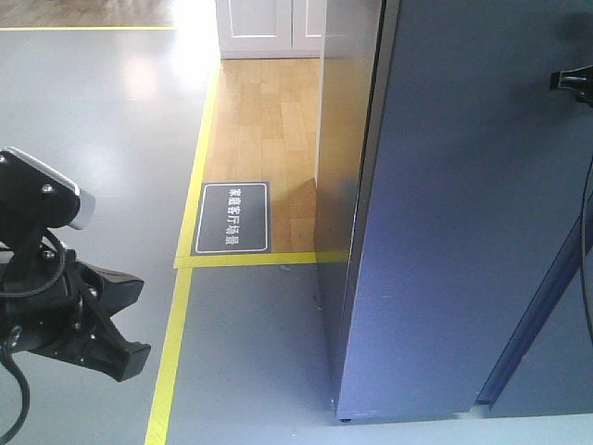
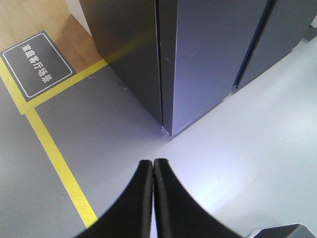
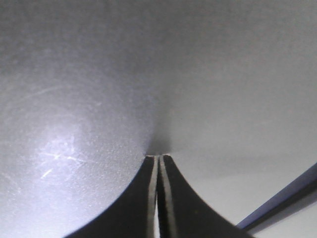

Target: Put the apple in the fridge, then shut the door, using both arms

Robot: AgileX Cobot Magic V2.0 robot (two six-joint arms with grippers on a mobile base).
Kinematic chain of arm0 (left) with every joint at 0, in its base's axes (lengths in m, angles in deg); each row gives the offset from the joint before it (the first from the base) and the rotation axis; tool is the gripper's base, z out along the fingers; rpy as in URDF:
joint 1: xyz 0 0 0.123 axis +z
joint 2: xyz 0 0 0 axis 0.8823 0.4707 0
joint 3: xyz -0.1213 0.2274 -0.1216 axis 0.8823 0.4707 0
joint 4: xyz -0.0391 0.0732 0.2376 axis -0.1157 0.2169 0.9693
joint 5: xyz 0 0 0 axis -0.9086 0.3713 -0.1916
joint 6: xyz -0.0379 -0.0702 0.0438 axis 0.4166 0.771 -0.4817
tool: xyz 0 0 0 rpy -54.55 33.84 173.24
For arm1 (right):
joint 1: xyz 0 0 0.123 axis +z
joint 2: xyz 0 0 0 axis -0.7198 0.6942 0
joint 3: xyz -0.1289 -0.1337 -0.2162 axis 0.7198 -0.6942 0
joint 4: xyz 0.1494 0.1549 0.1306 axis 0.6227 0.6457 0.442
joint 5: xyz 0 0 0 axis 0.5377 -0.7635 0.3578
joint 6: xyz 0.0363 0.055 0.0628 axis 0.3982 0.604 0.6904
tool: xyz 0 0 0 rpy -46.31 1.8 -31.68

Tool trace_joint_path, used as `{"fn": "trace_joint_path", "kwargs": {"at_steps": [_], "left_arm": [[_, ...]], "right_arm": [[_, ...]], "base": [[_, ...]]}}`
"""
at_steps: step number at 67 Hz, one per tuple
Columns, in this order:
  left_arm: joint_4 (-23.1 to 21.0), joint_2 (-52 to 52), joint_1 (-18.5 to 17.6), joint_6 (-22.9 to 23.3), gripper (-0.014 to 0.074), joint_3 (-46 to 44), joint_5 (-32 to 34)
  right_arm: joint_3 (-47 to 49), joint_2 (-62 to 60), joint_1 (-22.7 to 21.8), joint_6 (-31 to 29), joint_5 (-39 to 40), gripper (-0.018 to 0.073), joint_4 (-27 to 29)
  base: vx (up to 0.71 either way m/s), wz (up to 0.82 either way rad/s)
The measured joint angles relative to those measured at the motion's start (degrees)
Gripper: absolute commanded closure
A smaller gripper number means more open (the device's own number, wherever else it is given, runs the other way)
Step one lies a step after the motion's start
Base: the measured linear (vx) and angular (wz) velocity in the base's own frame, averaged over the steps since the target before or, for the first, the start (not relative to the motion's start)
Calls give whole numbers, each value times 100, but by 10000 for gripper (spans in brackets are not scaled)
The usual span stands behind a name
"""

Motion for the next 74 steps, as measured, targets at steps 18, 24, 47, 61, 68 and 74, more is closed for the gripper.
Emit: {"fn": "trace_joint_path", "kwargs": {"at_steps": [18,24,47,61,68,74], "left_arm": [[0,0,0,0,603,0,0],[0,0,0,0,603,0,0],[0,0,0,0,603,0,0],[0,0,0,0,603,0,0],[0,0,0,0,603,0,0],[0,0,0,0,603,0,0]], "right_arm": [[-1321,-771,195,75,602,562,-104],[-1943,-1166,374,96,942,562,-416],[-4021,-2678,1158,472,1262,562,-769],[-5161,-3752,1608,767,1054,562,-893],[-5639,-4270,1742,826,906,562,-1041],[-6037,-4732,1815,1074,701,562,-1287]], "base": [[0,0],[0,0],[0,0],[0,0],[0,0],[0,0]]}}
